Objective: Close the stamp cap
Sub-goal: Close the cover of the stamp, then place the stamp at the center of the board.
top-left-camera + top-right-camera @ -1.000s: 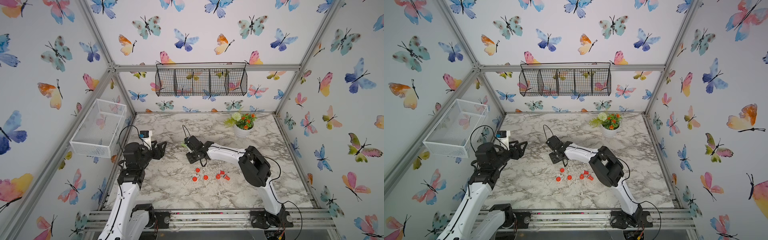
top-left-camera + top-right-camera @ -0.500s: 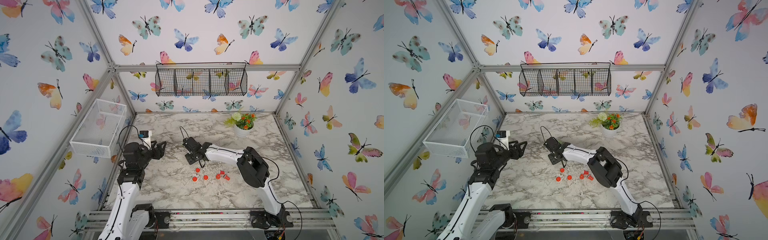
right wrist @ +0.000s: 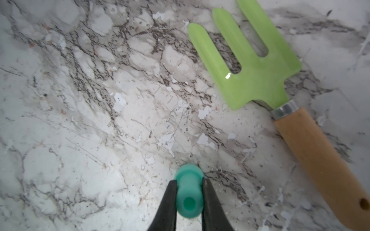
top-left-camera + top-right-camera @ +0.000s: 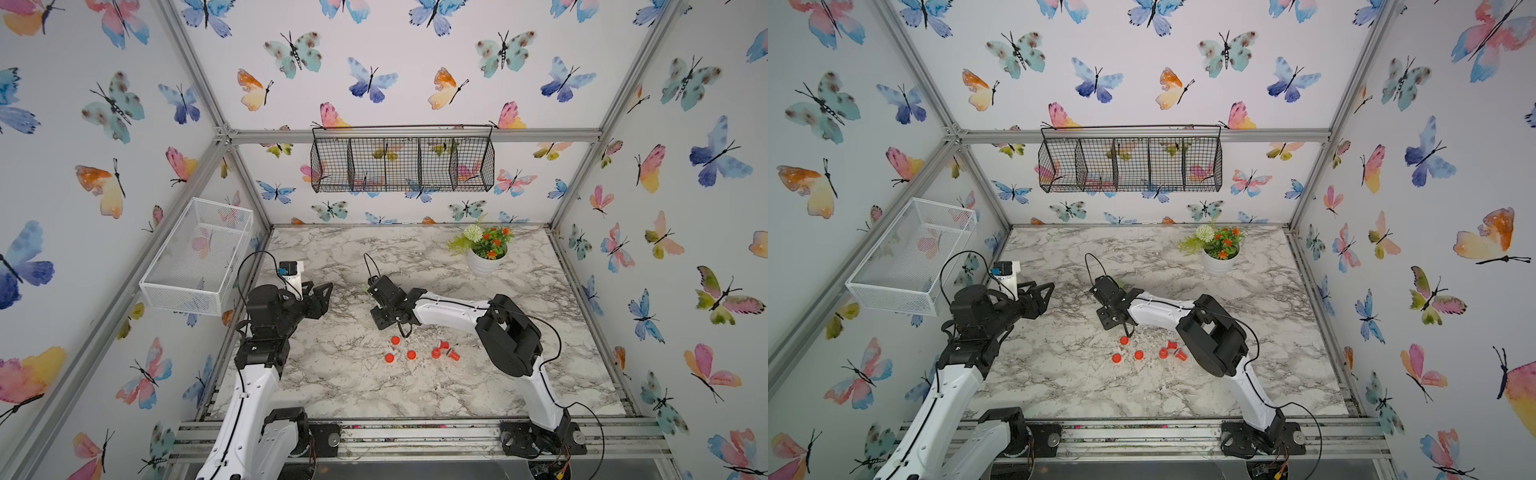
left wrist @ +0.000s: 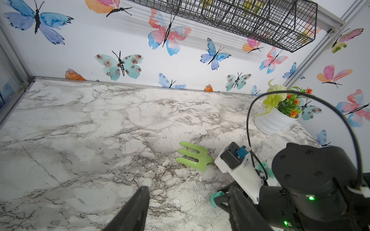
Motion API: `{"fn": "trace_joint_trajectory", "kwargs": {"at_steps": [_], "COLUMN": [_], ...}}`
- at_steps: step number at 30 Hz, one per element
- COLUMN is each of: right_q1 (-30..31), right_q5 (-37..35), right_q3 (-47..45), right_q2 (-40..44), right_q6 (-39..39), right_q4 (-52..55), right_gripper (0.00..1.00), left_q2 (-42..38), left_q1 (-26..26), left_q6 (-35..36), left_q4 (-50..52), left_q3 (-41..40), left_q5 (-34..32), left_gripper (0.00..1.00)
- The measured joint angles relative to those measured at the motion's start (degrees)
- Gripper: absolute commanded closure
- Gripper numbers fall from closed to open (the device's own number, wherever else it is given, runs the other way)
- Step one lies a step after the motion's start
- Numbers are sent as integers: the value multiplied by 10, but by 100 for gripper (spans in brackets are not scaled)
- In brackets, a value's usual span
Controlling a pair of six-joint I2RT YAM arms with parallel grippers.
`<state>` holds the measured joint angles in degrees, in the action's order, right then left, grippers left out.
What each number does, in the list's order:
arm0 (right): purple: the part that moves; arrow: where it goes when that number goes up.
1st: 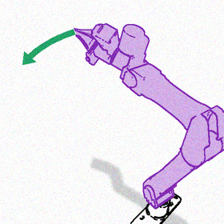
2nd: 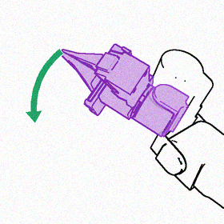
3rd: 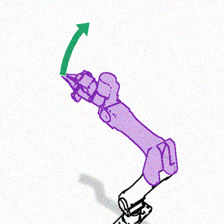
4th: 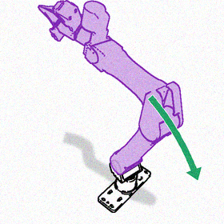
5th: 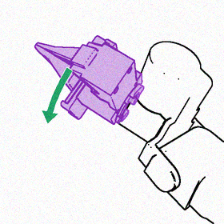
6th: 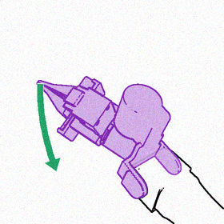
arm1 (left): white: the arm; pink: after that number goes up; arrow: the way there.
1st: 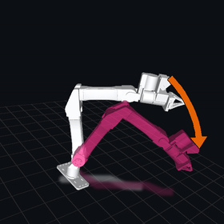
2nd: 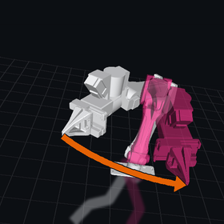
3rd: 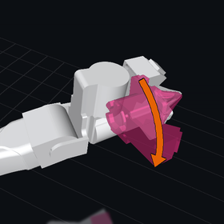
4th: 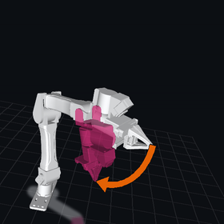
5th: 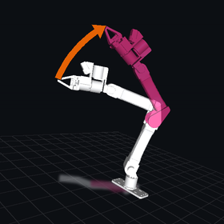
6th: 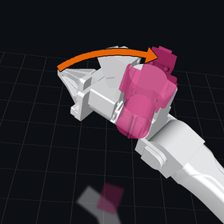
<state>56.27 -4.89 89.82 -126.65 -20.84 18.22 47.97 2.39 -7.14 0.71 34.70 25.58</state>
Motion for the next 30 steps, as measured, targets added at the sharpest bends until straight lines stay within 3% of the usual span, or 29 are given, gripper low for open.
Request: {"fn": "trace_joint_trajectory", "kwargs": {"at_steps": [8, 18, 30], "right_q1": [-3, 10, 5], "right_q5": [20, -36, -9], "right_q3": [4, 60, 54], "right_q2": [-15, -38, 7], "right_q6": [-21, -14, -17], "right_q4": [-46, 12, 103], "right_gripper": [98, 98, 97], "left_q2": [0, 1, 2], "left_q1": [2, 2, 2], "left_q6": [0, 0, 0], "left_q4": [0, 0, 0], "left_q3": [0, 0, 0], "left_q5": [0, 0, 3], "left_gripper": [36, 35, 35]}}
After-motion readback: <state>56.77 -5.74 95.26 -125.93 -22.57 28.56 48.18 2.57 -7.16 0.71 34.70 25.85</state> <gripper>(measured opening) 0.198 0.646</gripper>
